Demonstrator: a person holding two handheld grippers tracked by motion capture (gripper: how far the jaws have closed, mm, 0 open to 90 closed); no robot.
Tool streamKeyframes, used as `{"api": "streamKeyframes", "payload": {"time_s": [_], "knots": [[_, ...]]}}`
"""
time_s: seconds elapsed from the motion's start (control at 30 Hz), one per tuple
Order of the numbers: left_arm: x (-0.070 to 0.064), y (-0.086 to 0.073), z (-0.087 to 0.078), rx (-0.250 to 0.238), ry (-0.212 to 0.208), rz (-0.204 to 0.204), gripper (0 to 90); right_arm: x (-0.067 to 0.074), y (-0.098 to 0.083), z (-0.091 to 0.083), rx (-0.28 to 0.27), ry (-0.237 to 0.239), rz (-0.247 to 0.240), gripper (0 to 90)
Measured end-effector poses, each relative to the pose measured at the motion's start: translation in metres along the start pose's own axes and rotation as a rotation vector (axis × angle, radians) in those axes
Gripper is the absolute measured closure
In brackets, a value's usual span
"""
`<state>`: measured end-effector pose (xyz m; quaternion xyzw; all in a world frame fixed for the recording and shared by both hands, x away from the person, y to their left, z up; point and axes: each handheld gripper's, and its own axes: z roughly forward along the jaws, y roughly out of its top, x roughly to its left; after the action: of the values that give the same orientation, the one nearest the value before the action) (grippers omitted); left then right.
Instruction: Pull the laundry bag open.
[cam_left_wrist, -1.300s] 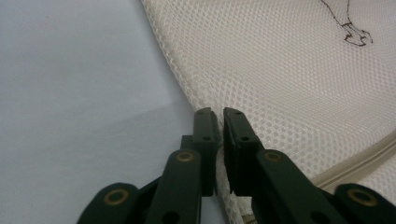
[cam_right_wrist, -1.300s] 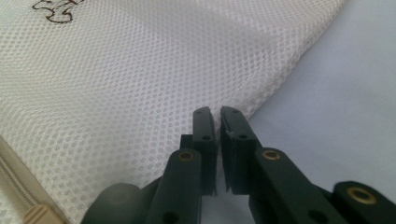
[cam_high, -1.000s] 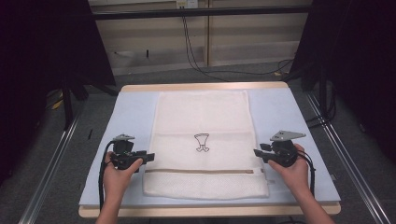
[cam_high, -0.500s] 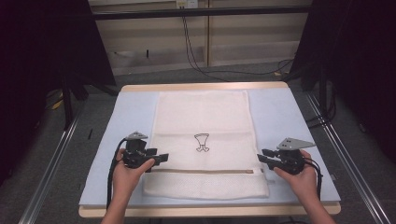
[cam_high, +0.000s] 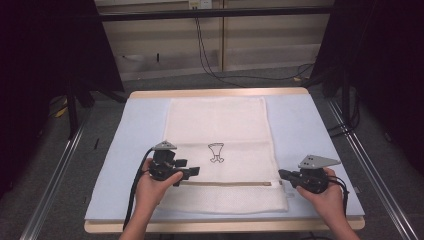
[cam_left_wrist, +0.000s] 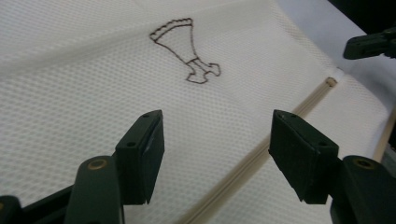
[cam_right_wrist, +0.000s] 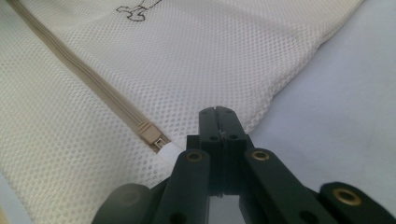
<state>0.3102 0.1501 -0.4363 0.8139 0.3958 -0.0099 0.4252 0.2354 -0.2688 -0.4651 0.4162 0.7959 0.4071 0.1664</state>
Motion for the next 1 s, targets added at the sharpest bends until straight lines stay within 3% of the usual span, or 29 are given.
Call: {"api": "streamKeyframes", "payload": {"time_s": [0.07,0.17,0.23,0.47,0.57,0.63,0.9,0.93,1.0], "knots": [[-0.007,0.003,0.004,-0.001,-0.018,0.003,36.1,0.002,-0.001,0.001,0.019,0.000,0.002,90.0],[-0.017,0.008,0.013,0.013,-0.072,-0.027,39.9,0.003,-0.004,0.002,0.037,0.005,0.006,90.0],[-0.023,0.010,0.022,0.027,-0.077,-0.049,42.1,0.003,-0.006,0.001,0.043,-0.003,0.012,90.0],[-0.045,0.015,0.048,0.034,-0.156,-0.098,48.1,-0.001,-0.009,-0.001,0.024,-0.010,0.014,90.0],[-0.054,0.018,0.058,0.062,-0.180,-0.113,49.7,0.000,-0.010,-0.001,0.023,-0.011,0.018,90.0],[-0.059,0.019,0.065,0.090,-0.177,-0.104,51.1,0.001,-0.010,0.000,0.026,-0.006,0.012,90.0],[-0.073,0.021,0.089,0.140,-0.187,-0.130,54.2,0.005,-0.009,0.003,0.036,0.000,-0.016,90.0],[-0.075,0.021,0.092,0.166,-0.200,-0.143,56.2,0.005,-0.009,0.003,0.040,-0.002,-0.017,90.0],[-0.078,0.021,0.097,0.155,-0.207,-0.179,56.5,0.006,-0.010,0.002,0.040,-0.001,-0.017,90.0]]}}
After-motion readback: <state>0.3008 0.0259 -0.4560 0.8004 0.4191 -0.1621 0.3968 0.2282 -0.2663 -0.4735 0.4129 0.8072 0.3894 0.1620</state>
